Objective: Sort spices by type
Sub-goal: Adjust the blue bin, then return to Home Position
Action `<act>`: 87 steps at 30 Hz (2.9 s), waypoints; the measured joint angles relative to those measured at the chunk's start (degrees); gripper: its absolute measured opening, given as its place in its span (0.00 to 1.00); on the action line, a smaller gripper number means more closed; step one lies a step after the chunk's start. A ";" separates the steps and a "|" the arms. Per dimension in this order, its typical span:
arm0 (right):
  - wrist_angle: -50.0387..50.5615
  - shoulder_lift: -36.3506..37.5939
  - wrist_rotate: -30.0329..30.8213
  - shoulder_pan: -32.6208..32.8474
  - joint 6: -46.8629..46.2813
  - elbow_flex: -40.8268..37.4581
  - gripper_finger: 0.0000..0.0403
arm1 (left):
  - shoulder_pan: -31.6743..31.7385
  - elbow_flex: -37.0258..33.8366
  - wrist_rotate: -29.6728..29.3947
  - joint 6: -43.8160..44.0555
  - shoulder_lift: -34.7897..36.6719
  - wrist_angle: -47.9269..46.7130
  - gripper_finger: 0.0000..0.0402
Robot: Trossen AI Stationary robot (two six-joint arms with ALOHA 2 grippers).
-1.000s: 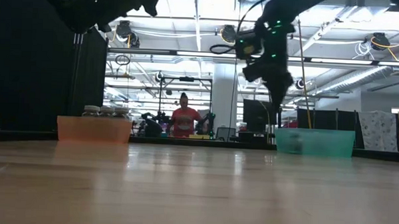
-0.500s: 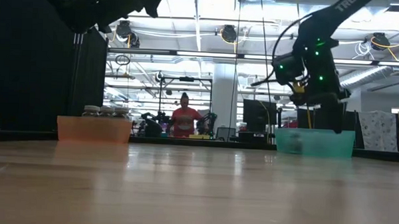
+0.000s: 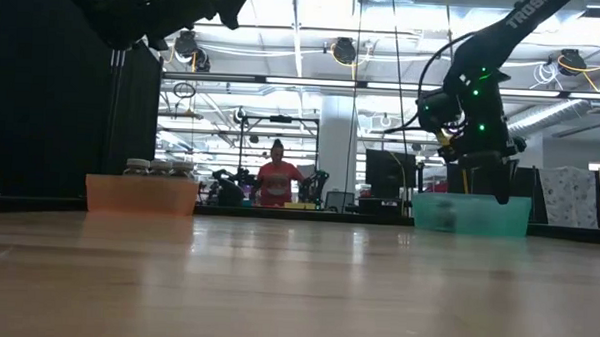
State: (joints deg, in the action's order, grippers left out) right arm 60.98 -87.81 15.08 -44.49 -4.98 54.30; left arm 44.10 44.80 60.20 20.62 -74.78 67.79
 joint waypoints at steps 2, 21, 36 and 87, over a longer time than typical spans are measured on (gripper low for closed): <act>-0.36 0.00 0.04 -0.86 0.18 0.00 0.00 | 0.00 0.00 0.00 -0.05 0.00 -0.15 0.66; -23.49 -1.36 -11.80 10.01 -4.74 3.05 0.00 | 0.02 0.02 -1.18 -4.66 0.00 -1.50 0.66; -14.76 -20.47 -1.97 7.01 -0.31 19.60 0.00 | 0.02 0.02 -2.21 -4.90 0.00 -3.93 0.66; -75.00 24.48 -18.47 49.91 20.98 -13.76 0.00 | -52.03 -0.15 -36.36 -32.39 -1.97 -35.26 0.66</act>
State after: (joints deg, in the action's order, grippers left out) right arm -14.02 -63.33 -3.40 5.43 16.00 40.55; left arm -7.93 44.64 23.84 -11.76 -76.75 32.53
